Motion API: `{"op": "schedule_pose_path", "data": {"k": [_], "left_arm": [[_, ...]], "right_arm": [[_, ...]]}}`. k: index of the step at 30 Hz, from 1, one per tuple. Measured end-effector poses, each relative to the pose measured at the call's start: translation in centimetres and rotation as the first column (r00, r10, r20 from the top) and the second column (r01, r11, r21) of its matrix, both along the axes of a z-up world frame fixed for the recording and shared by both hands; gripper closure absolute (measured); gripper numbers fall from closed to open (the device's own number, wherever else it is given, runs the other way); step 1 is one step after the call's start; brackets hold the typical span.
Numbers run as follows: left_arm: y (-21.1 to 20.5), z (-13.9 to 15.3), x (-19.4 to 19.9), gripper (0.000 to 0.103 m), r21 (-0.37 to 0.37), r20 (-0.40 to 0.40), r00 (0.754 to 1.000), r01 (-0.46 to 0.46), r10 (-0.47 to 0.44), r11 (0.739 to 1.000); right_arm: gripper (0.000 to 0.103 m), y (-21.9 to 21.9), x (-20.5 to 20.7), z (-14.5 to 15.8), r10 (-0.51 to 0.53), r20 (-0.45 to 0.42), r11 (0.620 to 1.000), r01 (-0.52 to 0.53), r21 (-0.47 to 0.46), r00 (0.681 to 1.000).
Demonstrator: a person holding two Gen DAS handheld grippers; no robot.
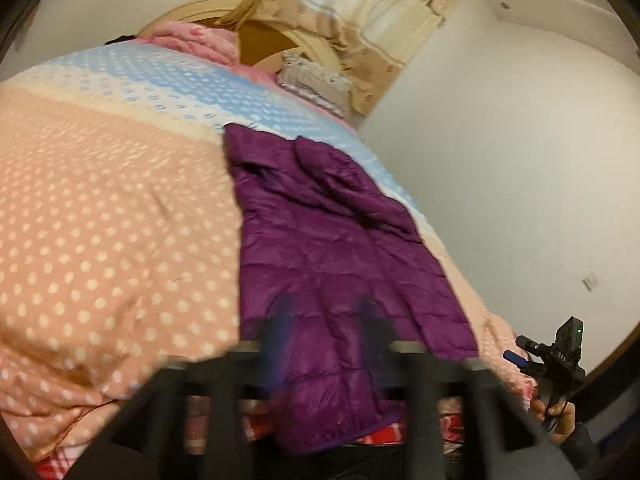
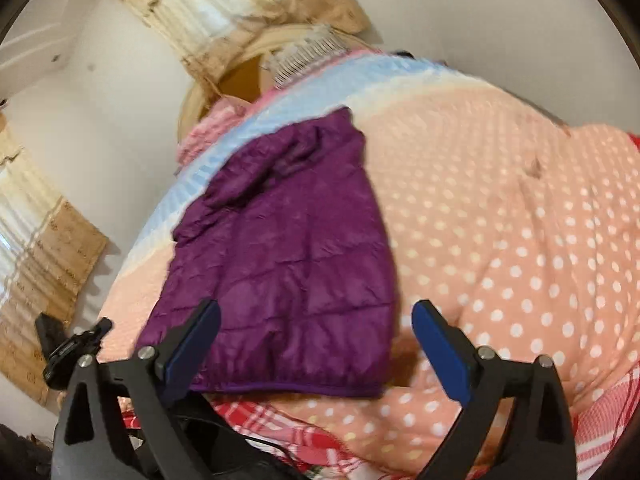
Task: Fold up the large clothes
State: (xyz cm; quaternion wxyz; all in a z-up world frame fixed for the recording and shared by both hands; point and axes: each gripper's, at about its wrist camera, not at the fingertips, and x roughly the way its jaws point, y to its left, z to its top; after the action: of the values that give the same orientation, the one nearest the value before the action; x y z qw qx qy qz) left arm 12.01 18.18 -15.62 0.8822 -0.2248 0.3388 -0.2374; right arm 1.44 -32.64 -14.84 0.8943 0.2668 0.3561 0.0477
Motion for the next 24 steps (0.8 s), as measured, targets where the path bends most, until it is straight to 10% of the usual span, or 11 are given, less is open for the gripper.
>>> {"op": "schedule_pose_path", "data": {"k": [1,11,14,16,18,20,24], "left_arm": [[-0.1,-0.7,0.3,0.002,-0.011,-0.031,1.0,0.005,-0.005,1.0],[-3.8,-6.7,2.1,0.001,0.012,-0.244,0.97,-0.006,0.009,1.0],[-3.8,-6.7,2.2,0.001,-0.018,-0.261,0.965,-0.001,-0.004,1.0],[-3.5,-6.9,2.0,0.002,-0.086,-0.288,0.957,0.021,-0.045,0.996],[-3.5,-7.3,1.8,0.017,-0.169,-0.307,0.948,0.028,-0.08,0.985],[-3.7,-8.4,2.3,0.093,-0.203,-0.342,0.934,0.031,-0.1,0.979],[-3.0,-9.0,2.2,0.097,-0.288,-0.313,0.942,0.03,-0.123,0.957]], "right_arm": [[0.01,-0.1,0.6,-0.7,0.009,-0.023,1.0,-0.009,0.006,1.0],[0.021,2.5,3.8,-6.5,0.087,-0.194,0.993,-0.101,-0.064,0.977],[0.072,3.1,4.1,-7.0,0.11,-0.269,0.981,-0.147,-0.124,0.957],[0.086,2.4,3.8,-7.5,0.122,-0.27,0.989,-0.14,-0.049,0.955],[0.09,2.0,3.6,-7.4,0.132,-0.255,0.99,-0.139,-0.01,0.958],[0.091,2.2,3.5,-7.1,0.156,-0.242,0.987,-0.162,-0.005,0.958],[0.093,2.1,3.1,-6.2,0.187,-0.192,0.981,-0.174,0.085,0.963]]}}
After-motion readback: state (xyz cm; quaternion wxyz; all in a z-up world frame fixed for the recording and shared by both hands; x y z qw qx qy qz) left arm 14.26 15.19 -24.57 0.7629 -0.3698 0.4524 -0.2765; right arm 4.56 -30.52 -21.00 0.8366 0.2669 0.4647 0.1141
